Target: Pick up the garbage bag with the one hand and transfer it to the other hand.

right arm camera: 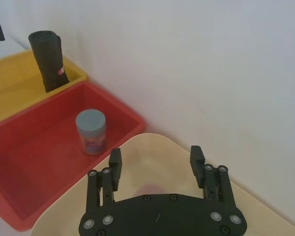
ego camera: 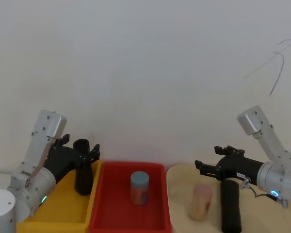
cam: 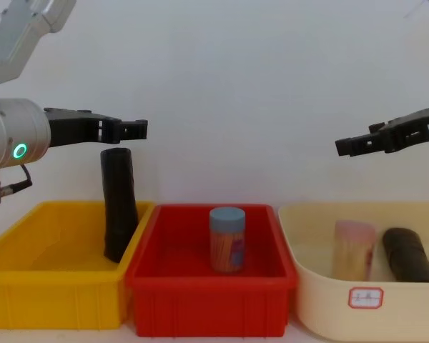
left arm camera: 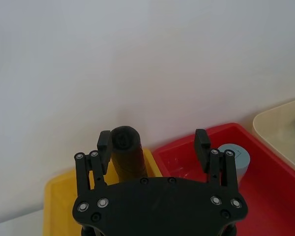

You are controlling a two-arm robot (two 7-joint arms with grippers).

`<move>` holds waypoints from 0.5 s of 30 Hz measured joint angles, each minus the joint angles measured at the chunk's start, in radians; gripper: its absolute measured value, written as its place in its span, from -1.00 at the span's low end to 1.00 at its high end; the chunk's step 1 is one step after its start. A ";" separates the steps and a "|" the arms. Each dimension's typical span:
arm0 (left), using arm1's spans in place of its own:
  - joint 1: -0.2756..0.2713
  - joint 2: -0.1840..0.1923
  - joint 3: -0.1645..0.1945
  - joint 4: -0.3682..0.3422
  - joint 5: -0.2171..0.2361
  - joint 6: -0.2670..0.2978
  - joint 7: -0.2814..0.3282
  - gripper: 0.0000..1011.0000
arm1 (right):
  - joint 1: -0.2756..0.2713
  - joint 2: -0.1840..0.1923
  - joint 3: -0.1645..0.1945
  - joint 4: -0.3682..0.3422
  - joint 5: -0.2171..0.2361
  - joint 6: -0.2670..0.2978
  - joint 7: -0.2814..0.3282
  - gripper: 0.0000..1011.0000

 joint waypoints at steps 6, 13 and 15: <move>0.000 0.000 0.000 0.000 0.000 0.000 0.000 0.98 | -0.003 0.002 0.000 0.001 0.002 -0.004 0.004 0.91; 0.000 0.000 0.000 0.000 0.000 0.000 0.000 0.98 | -0.008 0.002 0.000 -0.001 0.004 -0.011 0.000 0.98; 0.000 0.000 0.000 0.000 0.000 0.000 0.000 0.98 | -0.013 0.000 0.004 -0.006 0.004 -0.020 -0.011 0.98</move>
